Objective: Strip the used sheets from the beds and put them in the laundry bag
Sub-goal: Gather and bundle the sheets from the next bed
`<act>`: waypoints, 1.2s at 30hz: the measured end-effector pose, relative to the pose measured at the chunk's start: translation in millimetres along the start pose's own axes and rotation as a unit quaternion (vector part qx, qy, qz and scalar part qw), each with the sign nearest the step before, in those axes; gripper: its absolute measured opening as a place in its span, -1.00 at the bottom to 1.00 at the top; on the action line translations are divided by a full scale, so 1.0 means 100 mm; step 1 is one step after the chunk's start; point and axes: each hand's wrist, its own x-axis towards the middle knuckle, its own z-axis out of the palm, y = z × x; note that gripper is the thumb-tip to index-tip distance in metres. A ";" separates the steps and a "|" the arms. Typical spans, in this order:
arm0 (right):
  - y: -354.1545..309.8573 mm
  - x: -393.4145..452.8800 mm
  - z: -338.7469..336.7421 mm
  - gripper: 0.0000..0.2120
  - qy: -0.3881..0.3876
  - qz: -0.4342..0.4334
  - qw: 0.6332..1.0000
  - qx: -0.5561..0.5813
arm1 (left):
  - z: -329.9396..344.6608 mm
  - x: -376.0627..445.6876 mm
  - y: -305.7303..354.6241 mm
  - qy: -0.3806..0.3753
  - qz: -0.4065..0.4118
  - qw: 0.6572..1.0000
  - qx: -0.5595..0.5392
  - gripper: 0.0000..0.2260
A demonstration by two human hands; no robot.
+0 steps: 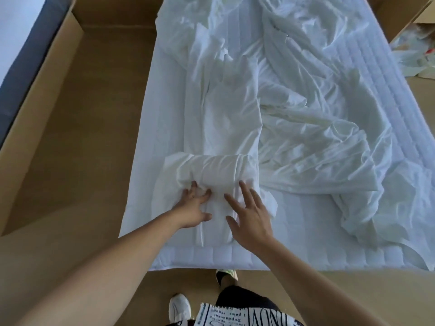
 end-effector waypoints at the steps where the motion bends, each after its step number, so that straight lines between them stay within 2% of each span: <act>1: 0.06 0.06 0.10 -0.38 -0.028 -0.030 0.997 -0.060 | 0.02 0.08 0.00 0.002 -0.004 1.000 0.010 -0.23; 2: 0.13 0.14 0.19 -0.35 -0.054 -0.037 0.994 -0.092 | 0.03 0.17 0.00 0.004 -0.006 1.000 0.015 -0.23; 5: 0.36 0.51 0.37 -0.29 -0.101 0.024 0.991 -0.088 | 0.03 0.43 -0.02 0.008 0.003 1.000 0.015 -0.25; 7: 0.49 0.82 0.45 -0.34 -0.111 0.052 0.989 -0.079 | 0.05 0.58 -0.06 0.054 0.015 0.998 0.015 -0.28; 9: 0.60 1.07 0.50 -0.39 -0.113 0.063 0.989 -0.069 | 0.07 0.62 -0.10 0.151 0.018 0.988 -0.015 -0.33; 11: 0.69 1.17 0.51 -0.42 -0.104 0.059 0.992 -0.047 | 0.06 0.58 -0.15 0.281 0.003 0.959 -0.046 -0.35; 13: 0.77 1.10 0.50 -0.44 -0.068 0.045 0.996 -0.029 | -0.01 0.55 -0.26 0.353 -0.067 0.930 -0.079 -0.30; 14: 0.81 1.01 0.52 -0.43 -0.040 0.048 0.998 -0.030 | -0.06 0.55 -0.35 0.341 -0.132 0.924 -0.114 -0.22; 16: 0.90 0.82 0.57 -0.37 -0.005 0.117 0.993 -0.023 | -0.12 0.57 -0.60 0.253 -0.244 0.907 -0.233 0.05; 18: 0.96 0.71 0.66 -0.30 -0.015 0.220 0.975 0.022 | -0.13 0.59 -0.85 0.180 -0.257 0.892 -0.326 0.24; 21: 0.96 0.72 0.73 -0.26 -0.047 0.261 0.953 0.145 | -0.06 0.63 -0.96 0.128 -0.219 0.886 -0.388 0.07; 26: 0.90 0.84 0.65 -0.29 0.014 0.231 0.888 0.397 | 0.01 0.80 -0.81 0.046 -0.175 0.857 -0.483 -0.16; 29: 0.88 0.84 0.59 -0.31 -0.008 0.182 0.872 0.455 | -0.02 0.85 -0.68 0.011 -0.162 0.862 -0.480 -0.20; 31: 0.85 0.85 0.58 -0.26 -0.021 0.170 0.856 0.487 | -0.06 0.82 -0.58 -0.009 -0.150 0.863 -0.483 -0.34; 34: 0.77 0.85 0.52 -0.14 -0.034 0.221 0.833 0.506 | -0.10 0.74 -0.39 -0.033 -0.131 0.864 -0.486 -0.46; 36: 0.73 0.81 0.44 -0.18 -0.047 0.244 0.809 0.533 | -0.14 0.64 -0.26 -0.039 -0.122 0.864 -0.487 -0.48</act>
